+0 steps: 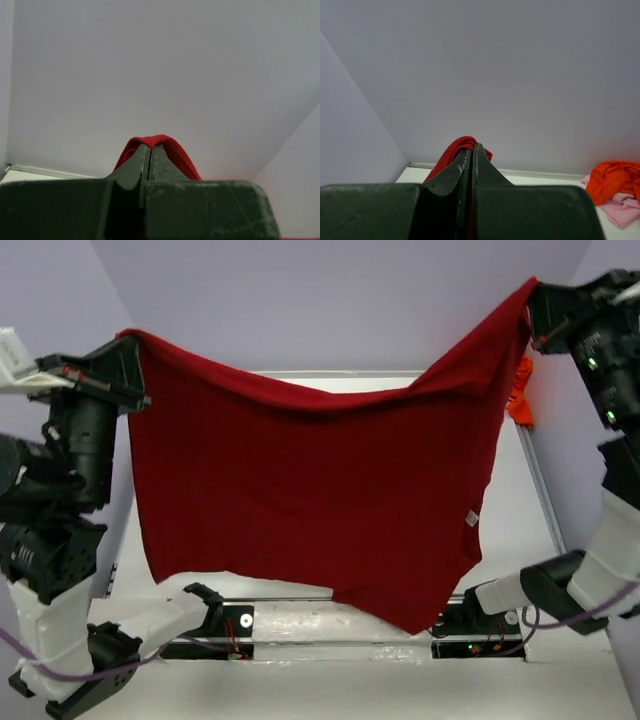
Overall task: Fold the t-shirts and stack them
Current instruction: Flatten the tshirt out, then fold the tshirt
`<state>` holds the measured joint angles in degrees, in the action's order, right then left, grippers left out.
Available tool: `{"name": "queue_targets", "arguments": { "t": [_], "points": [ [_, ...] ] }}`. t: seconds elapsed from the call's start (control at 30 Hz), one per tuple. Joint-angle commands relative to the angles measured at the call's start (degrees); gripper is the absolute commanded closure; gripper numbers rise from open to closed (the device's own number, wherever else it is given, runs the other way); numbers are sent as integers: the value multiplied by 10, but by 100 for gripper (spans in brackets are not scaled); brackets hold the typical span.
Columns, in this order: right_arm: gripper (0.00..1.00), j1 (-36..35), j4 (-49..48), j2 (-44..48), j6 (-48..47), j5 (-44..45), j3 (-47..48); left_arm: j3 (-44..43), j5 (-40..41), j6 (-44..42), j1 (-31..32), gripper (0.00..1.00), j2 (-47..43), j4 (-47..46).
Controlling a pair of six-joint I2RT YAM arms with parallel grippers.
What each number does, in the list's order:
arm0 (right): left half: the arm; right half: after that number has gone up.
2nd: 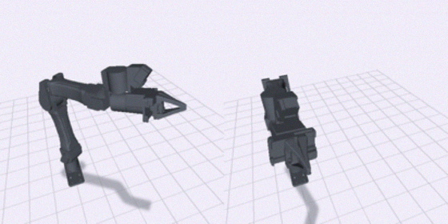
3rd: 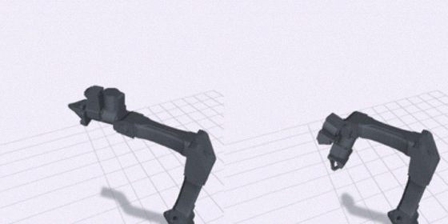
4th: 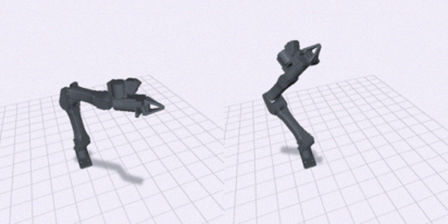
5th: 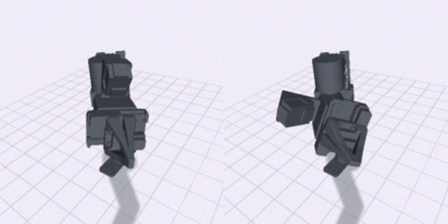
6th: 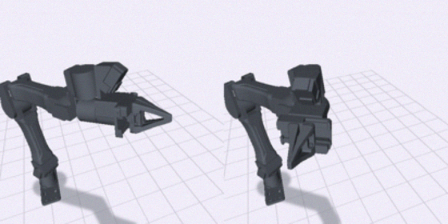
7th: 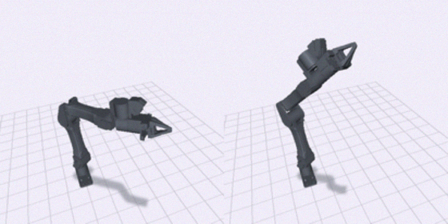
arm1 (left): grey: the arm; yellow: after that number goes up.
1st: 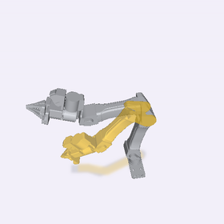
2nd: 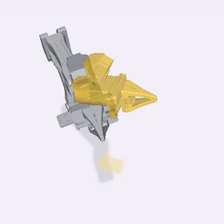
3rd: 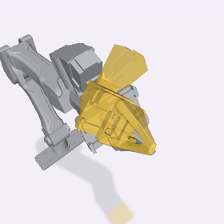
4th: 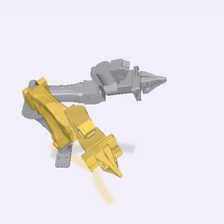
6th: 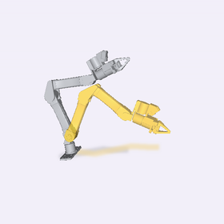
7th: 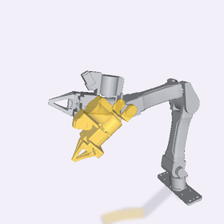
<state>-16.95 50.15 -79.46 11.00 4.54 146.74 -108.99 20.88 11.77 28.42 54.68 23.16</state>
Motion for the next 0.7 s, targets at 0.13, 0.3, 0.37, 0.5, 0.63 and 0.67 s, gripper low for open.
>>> {"name": "queue_targets", "arguments": {
  "t": [0.13,0.3,0.37,0.5,0.63,0.67],
  "points": [
    [100,5,-108,-182,-39,80,-108,128,78,-53,-52,100,140,-152],
    [100,31,-215,-292,-43,122,-223,263,50,-11,-126,100,233,-302],
    [100,37,-246,-339,-43,125,-226,280,57,-9,-138,100,279,-330],
    [100,50,-262,-485,-48,122,-164,247,61,-5,-164,100,442,-352],
    [100,64,-261,-574,-61,118,-99,197,45,-23,-180,100,564,-356],
    [100,70,-261,-584,-62,113,-88,160,43,-17,-181,100,603,-342]
  ]
}}
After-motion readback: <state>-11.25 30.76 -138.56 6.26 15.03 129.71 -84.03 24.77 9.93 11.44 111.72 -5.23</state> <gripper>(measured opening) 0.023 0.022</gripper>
